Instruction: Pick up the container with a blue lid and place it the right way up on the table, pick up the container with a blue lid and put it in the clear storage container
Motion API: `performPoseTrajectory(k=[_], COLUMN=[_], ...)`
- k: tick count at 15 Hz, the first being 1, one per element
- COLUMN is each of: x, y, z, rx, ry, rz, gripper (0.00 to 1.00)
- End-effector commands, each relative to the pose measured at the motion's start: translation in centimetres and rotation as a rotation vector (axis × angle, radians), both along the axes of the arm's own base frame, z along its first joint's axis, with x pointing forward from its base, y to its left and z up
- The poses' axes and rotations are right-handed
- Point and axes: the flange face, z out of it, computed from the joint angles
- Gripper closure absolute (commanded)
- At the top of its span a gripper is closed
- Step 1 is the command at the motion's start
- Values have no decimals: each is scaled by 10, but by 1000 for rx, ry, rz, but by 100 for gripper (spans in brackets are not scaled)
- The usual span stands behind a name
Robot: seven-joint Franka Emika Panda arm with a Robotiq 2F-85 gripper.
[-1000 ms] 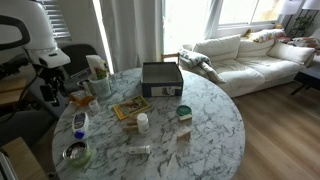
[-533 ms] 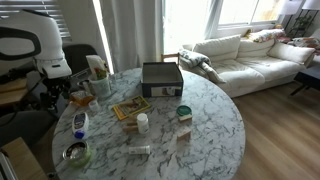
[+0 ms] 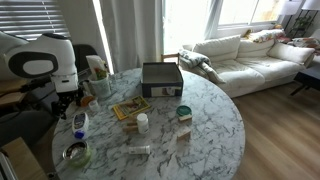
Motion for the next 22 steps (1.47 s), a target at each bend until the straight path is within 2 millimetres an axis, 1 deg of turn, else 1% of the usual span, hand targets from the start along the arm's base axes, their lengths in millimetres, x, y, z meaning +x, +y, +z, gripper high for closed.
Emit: performPoseTrajectory(k=[1,3,5,6,10,13,15,17,22], x=[-2,-3,-4,-4,-5,2,5,6,5], y=[-3,-14,-23,-24,-25,-29,-36,-37,-27], z=[5,-4,-20,-25,-55,-67,-73,-79,-95], rx=[21,-16,-44,-52,-45,-36,-44,-53,-49], ry=[19,54,97,107,155,121,100,92,91], rz=[6,-68,-197,-250,-472,-601,-666,-714,-776], gripper=[0,0,0,0,0,0,0,0,0])
